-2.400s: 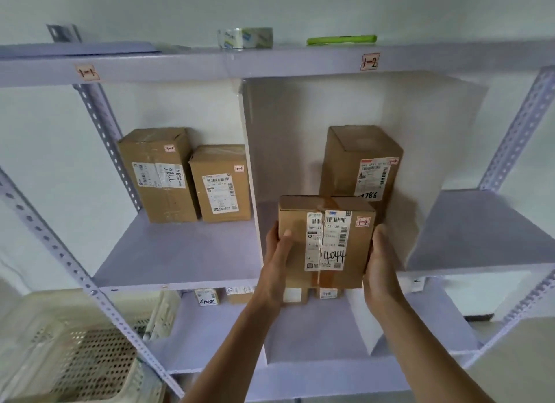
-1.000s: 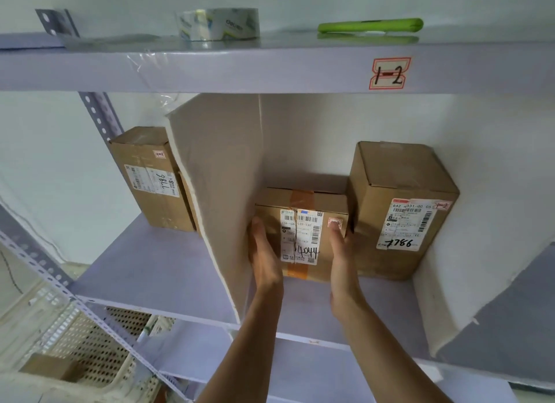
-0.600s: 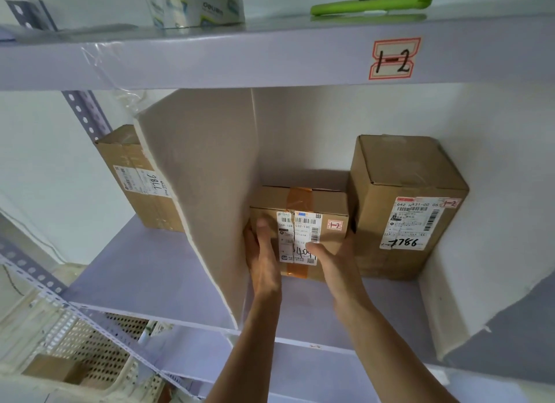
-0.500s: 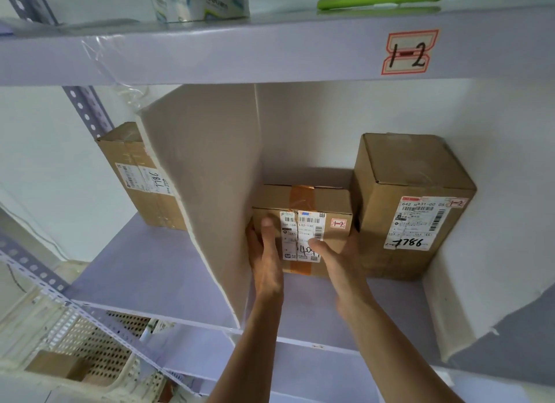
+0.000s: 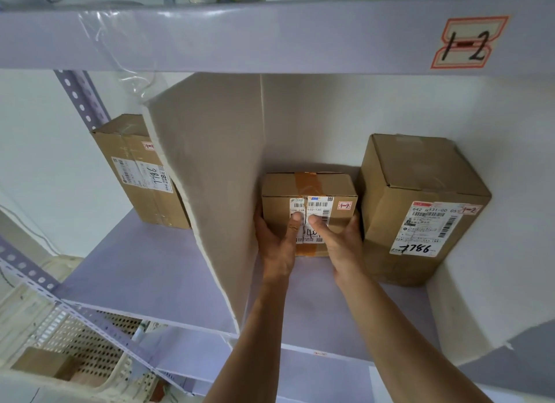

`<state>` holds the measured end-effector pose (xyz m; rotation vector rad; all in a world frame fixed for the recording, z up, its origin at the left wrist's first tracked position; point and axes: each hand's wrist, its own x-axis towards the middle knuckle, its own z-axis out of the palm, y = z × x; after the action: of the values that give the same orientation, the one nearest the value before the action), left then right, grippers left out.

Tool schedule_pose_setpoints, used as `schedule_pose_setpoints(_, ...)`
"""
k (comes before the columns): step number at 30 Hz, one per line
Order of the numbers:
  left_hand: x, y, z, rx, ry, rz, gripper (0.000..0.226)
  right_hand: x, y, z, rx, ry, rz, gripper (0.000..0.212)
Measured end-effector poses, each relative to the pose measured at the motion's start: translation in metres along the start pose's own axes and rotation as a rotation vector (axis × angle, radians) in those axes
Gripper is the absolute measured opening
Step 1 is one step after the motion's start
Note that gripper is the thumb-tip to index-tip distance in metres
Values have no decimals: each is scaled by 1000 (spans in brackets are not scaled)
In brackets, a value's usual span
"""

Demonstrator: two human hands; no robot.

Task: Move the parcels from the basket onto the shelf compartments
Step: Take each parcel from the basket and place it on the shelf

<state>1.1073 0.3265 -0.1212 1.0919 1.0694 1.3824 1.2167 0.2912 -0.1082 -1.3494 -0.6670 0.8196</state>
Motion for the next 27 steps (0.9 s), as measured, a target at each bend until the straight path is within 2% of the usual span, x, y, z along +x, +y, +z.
schedule_pose_setpoints(2, 5, -1, 1, 17, -6, -5, 96, 4, 2, 0, 11, 2, 15, 91)
schedule_pose_setpoints(6, 15, -4, 3, 30, -36, -8, 76, 8, 6, 2, 18, 32, 8, 93)
schedule_pose_setpoints(9, 20, -4, 2, 29, -38, 1, 77, 10, 9, 7, 14, 67, -9, 92)
schedule_pose_setpoints(13, 27, -2, 4, 45, -37, 13, 74, 15, 13, 14, -21, 114, -9, 103)
schedule_pose_setpoints(20, 41, 0, 12, 92, -32, 1, 97, 33, 9, 19, 2, 116, 7, 97)
schedule_pose_setpoints(24, 48, -1, 14, 98, -42, -8, 89, 39, 11, 22, -9, 130, -2, 92)
schedule_pose_setpoints(27, 50, -3, 15, 83, -48, -6, 94, 41, 14, 22, -33, 158, -14, 93)
